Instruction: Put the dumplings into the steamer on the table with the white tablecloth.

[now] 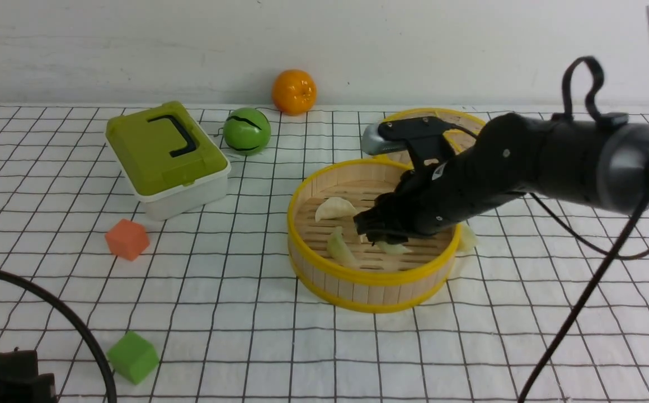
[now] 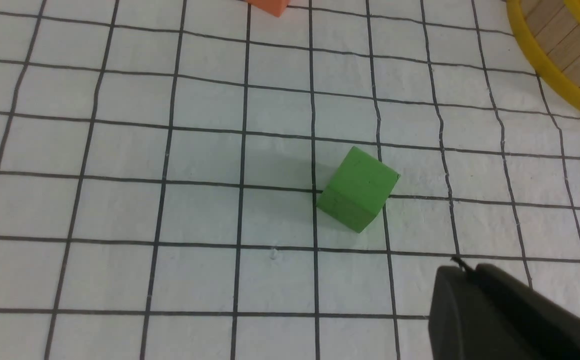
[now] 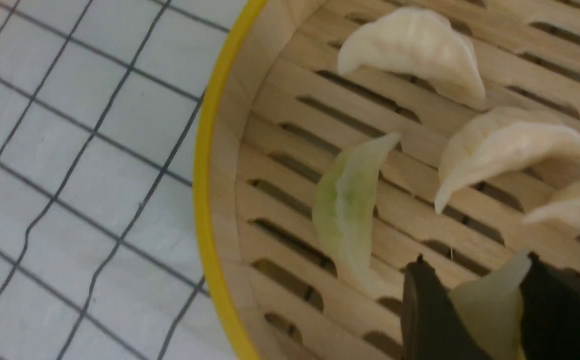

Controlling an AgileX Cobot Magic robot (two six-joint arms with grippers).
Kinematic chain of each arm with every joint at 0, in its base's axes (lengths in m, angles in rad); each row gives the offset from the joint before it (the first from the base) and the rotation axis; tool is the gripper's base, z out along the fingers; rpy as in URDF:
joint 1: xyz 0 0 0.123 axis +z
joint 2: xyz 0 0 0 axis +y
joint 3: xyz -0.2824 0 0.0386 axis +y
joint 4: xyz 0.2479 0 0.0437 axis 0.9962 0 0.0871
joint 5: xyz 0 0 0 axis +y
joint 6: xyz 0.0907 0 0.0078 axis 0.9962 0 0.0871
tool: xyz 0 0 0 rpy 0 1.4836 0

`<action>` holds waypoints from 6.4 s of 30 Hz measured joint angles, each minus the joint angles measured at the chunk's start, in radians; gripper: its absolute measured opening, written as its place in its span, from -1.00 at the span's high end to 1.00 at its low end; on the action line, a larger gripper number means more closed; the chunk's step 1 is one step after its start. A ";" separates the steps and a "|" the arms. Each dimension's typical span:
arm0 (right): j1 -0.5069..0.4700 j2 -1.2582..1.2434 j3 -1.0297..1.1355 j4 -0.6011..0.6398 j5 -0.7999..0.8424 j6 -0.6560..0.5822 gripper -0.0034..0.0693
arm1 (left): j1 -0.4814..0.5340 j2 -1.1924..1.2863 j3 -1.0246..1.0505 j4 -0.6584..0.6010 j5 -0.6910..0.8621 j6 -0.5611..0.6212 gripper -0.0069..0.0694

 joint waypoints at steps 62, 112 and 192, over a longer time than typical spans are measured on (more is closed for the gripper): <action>-0.341 0.105 0.000 0.191 0.033 -0.602 -0.43 | 0.000 0.000 0.010 0.008 -0.021 0.000 0.70; -0.152 -0.053 0.000 0.418 0.224 -0.419 0.24 | 0.000 0.000 0.010 0.006 -0.016 0.000 0.62; -0.133 -1.546 1.250 -1.060 -0.633 0.905 0.94 | 0.000 0.000 0.010 -0.002 0.006 0.000 0.48</action>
